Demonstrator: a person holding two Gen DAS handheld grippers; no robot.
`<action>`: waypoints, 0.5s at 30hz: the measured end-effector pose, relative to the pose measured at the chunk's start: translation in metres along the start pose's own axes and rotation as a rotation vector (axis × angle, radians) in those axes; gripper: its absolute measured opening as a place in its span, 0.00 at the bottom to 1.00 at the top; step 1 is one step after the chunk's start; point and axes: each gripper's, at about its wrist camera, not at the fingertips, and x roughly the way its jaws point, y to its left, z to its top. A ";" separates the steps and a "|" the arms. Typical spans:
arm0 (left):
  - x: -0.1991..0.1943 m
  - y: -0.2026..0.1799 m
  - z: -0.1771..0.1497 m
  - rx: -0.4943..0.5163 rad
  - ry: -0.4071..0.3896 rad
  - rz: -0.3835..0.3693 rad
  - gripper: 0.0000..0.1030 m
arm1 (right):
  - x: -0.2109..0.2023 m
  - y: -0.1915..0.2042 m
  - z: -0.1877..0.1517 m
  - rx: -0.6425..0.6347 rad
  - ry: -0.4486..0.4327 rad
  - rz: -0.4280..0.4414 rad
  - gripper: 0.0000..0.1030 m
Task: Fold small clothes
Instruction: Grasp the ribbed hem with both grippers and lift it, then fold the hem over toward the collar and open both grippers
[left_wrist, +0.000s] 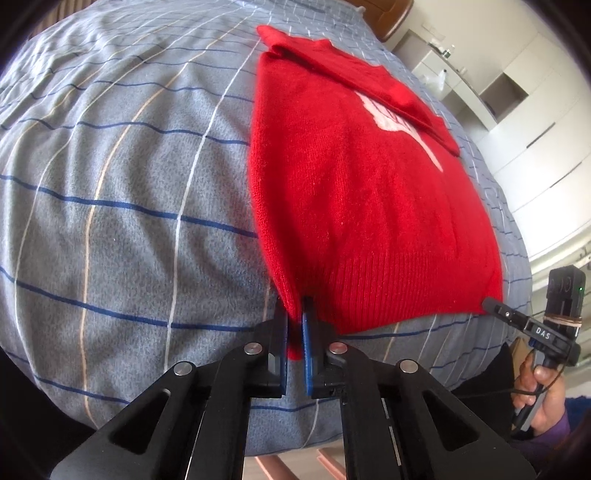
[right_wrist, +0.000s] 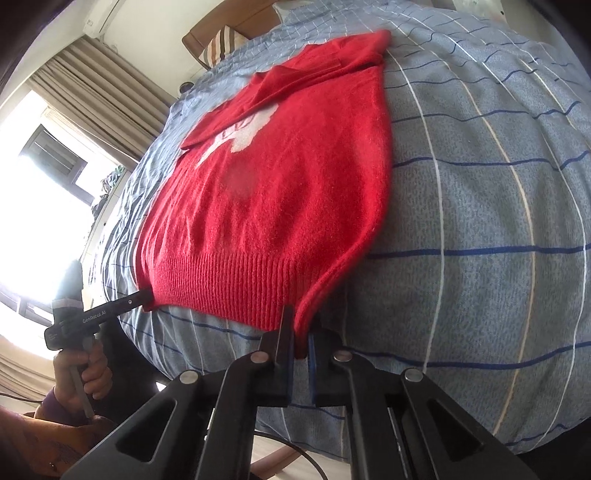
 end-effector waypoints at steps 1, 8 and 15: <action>-0.005 0.001 0.000 -0.010 -0.005 -0.013 0.02 | -0.001 0.001 0.000 0.003 -0.001 -0.002 0.06; -0.053 0.006 0.036 -0.107 -0.148 -0.154 0.02 | -0.035 0.002 0.020 0.082 -0.117 0.089 0.05; -0.031 -0.004 0.155 -0.112 -0.274 -0.173 0.02 | -0.046 0.005 0.133 0.032 -0.333 0.111 0.05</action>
